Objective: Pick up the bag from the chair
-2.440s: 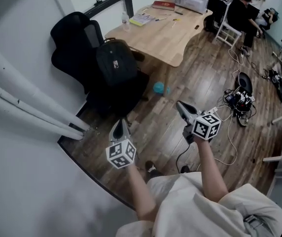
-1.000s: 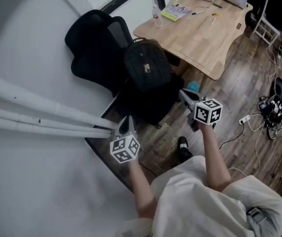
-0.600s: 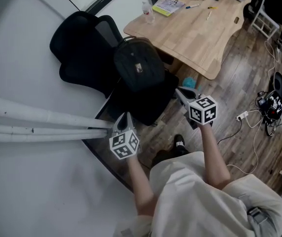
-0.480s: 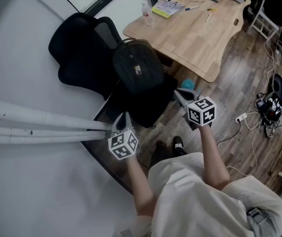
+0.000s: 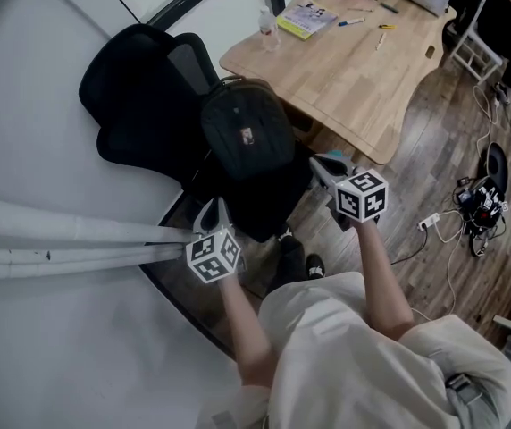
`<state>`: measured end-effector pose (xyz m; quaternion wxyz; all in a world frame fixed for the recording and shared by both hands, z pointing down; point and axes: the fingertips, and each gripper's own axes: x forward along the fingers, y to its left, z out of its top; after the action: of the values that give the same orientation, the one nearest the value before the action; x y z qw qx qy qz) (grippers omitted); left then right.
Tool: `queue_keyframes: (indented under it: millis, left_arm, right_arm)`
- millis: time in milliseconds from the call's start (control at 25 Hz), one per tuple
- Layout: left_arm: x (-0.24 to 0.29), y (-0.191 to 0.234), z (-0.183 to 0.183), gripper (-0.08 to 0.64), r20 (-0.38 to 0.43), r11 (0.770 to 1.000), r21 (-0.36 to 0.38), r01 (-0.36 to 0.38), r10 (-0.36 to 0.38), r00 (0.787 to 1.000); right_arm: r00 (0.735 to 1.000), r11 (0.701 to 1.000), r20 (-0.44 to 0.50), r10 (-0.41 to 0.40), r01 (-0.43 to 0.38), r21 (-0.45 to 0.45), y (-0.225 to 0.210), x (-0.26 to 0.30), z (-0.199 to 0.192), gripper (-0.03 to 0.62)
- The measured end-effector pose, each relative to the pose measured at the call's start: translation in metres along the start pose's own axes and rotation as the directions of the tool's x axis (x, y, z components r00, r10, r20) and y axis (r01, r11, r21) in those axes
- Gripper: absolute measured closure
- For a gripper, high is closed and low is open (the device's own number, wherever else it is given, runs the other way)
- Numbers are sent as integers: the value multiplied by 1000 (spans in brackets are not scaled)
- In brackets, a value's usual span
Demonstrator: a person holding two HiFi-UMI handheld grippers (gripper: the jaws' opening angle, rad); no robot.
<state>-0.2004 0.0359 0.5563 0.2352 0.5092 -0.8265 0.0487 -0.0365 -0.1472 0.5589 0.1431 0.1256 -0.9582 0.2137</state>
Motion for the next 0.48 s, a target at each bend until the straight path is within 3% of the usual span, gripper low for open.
queue_keyframes:
  millis: [280,480]
  left_arm:
    - [67,31,36,552,2,1000,-7,17,-17,1000]
    - [121,52,58,552,5,998,-13,63,-63,998]
  right_arm:
    - [999,999,-28,-32,32,-25,-26,57,27,591]
    - [998,998,-12,-67,68,8,-48,98,43,591]
